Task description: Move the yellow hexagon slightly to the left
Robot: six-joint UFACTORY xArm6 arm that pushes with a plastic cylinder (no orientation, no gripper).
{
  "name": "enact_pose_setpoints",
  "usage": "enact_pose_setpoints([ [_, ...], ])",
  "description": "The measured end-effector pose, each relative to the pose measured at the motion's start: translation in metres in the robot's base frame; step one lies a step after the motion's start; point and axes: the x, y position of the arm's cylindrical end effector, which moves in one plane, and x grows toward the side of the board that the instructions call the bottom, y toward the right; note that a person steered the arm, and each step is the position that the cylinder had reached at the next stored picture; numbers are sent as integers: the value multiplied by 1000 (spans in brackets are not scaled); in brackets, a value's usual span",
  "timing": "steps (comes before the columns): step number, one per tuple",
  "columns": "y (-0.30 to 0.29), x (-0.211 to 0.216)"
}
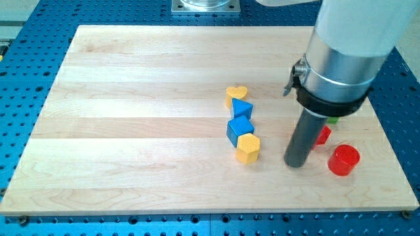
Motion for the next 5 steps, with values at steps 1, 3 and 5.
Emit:
enact_pose_setpoints([
  [1,-5,-24],
  [3,-5,-63],
  [5,14,-51],
])
